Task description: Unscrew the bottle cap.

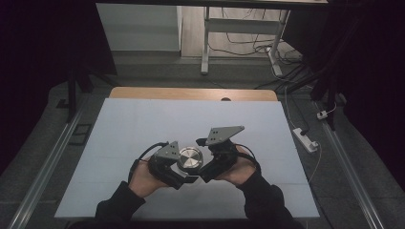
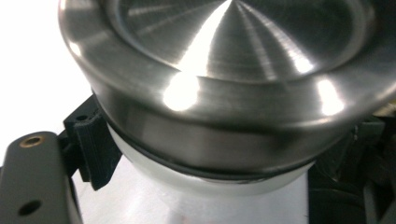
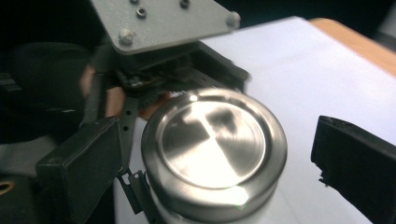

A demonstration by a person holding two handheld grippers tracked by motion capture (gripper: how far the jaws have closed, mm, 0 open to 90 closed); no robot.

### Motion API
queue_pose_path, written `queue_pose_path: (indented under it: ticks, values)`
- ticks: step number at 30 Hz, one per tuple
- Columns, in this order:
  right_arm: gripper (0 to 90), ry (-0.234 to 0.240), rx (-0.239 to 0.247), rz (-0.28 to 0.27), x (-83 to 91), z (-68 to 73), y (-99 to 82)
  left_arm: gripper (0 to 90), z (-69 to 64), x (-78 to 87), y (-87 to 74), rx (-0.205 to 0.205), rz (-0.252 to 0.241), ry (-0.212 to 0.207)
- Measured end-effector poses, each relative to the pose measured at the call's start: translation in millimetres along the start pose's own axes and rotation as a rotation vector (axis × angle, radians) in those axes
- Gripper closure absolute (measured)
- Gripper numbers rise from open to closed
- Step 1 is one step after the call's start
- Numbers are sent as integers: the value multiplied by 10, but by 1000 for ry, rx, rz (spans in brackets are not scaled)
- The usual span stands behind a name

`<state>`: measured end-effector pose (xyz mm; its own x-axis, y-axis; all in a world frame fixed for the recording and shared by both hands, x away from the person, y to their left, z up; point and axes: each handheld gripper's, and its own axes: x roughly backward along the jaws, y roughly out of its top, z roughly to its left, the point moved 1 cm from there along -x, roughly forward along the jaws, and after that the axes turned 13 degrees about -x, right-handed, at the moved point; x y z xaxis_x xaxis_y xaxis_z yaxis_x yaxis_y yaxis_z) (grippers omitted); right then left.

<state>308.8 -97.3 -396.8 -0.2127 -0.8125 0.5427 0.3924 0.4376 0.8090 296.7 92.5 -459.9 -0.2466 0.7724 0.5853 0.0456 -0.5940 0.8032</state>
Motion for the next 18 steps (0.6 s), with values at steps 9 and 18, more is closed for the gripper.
queue_pose_path:
  ticks: [9, 18]
  values:
    - [162, -261, 7, -26, -240, 228, -32, 155, 26, -4, -20, 52, 14, 60]
    - [177, -24, 49, -5, -125, 69, -48, 155, 7, 4, -14, 12, -38, -56]
